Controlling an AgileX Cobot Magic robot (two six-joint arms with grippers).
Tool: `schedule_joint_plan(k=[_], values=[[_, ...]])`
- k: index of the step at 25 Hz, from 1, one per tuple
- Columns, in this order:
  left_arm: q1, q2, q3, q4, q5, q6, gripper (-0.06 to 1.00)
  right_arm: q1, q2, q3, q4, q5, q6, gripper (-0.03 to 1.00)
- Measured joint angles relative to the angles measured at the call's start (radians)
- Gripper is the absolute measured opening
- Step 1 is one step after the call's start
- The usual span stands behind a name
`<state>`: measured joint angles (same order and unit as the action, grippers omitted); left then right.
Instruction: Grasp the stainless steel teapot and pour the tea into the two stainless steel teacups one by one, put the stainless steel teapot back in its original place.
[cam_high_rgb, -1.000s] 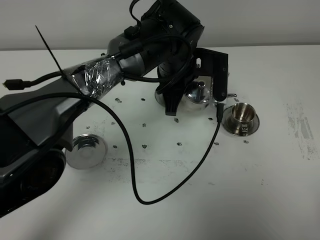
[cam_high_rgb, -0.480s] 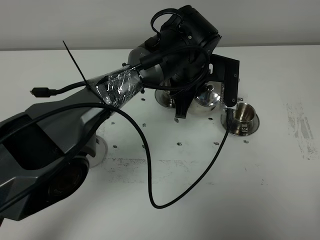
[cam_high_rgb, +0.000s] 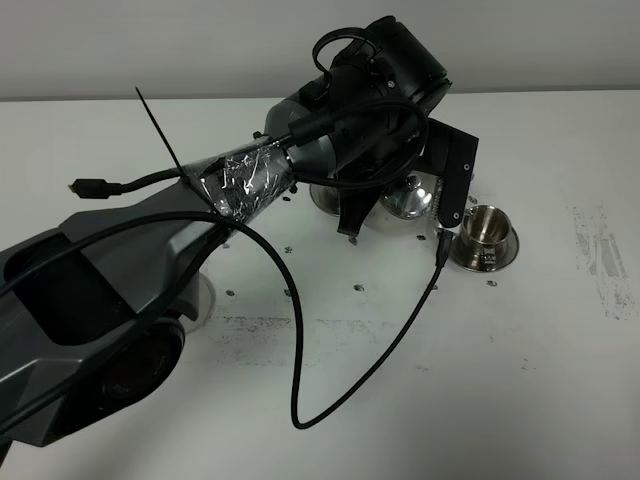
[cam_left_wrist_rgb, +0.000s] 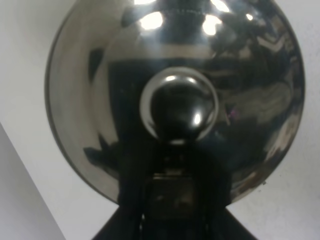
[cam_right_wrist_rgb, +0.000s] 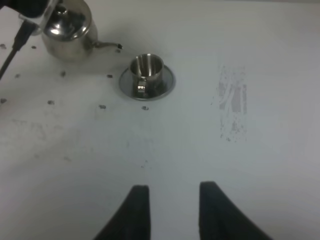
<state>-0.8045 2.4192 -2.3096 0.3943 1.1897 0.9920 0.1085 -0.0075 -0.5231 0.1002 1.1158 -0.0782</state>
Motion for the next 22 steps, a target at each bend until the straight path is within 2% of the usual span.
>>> schedule_joint_plan(k=[11, 22], values=[[-0.010, 0.006, -0.001, 0.083, -0.035, -0.062, 0.20, 0.000, 0.000, 0.000, 0.000, 0.000, 0.000, 0.23], [-0.029, 0.041, -0.001, 0.121, -0.078, -0.091, 0.20, 0.000, 0.000, 0.000, 0.000, 0.000, 0.000, 0.23]])
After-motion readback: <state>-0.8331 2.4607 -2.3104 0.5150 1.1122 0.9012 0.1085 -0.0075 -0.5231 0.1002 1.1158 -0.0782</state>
